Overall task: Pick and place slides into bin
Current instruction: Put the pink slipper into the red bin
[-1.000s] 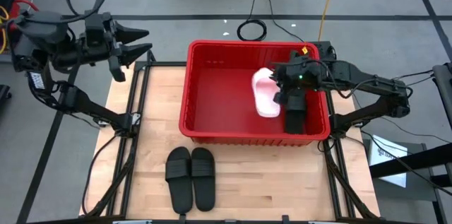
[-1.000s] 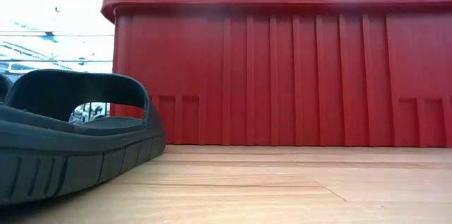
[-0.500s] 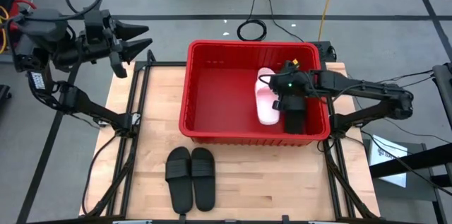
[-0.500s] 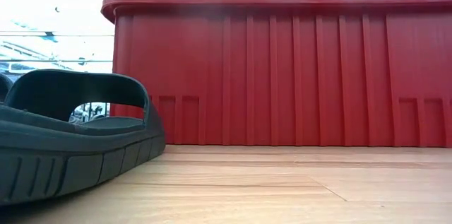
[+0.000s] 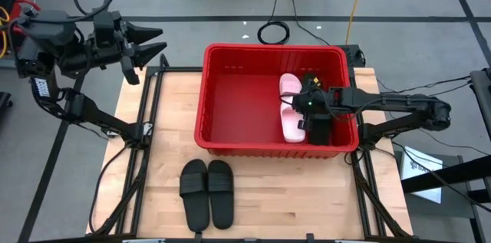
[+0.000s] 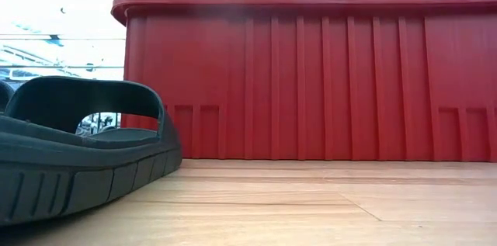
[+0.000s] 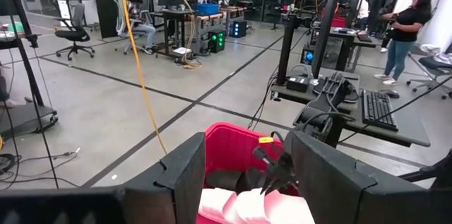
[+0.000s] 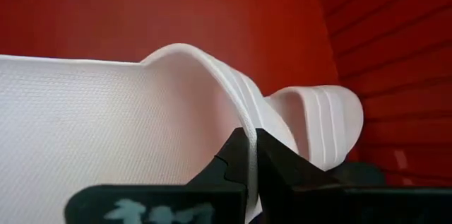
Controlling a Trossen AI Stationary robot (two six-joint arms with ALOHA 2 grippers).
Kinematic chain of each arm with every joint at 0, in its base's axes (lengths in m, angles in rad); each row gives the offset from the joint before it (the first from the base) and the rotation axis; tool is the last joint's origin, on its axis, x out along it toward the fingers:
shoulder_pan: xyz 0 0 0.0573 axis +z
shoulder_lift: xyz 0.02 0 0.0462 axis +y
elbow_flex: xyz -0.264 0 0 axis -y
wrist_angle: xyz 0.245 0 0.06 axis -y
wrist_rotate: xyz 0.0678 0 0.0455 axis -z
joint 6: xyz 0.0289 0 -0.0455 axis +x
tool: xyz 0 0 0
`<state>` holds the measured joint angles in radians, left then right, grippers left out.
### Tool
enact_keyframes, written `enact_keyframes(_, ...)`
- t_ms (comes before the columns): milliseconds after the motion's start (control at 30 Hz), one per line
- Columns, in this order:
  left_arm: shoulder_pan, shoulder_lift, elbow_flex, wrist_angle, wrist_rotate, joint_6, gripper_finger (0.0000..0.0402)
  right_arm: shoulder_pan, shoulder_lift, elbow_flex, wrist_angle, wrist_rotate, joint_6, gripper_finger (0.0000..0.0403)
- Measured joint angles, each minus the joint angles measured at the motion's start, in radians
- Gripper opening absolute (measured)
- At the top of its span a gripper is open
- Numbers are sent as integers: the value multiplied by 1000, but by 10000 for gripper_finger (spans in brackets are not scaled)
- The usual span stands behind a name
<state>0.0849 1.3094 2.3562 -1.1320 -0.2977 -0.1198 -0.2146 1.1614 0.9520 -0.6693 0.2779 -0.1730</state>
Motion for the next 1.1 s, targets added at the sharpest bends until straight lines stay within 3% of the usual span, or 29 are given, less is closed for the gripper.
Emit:
enact_keyframes(500,0,4,0,0,-20,-46,205,-100,0,-110,82,-30,-116,1)
enact_keyframes(800,0,30,0,-3,-22,-43,205,-179,0,-123,127,-104,-155,1)
enact_keyframes(1100,0,53,0,-23,-21,-39,205,-190,0,-125,166,-148,-105,2)
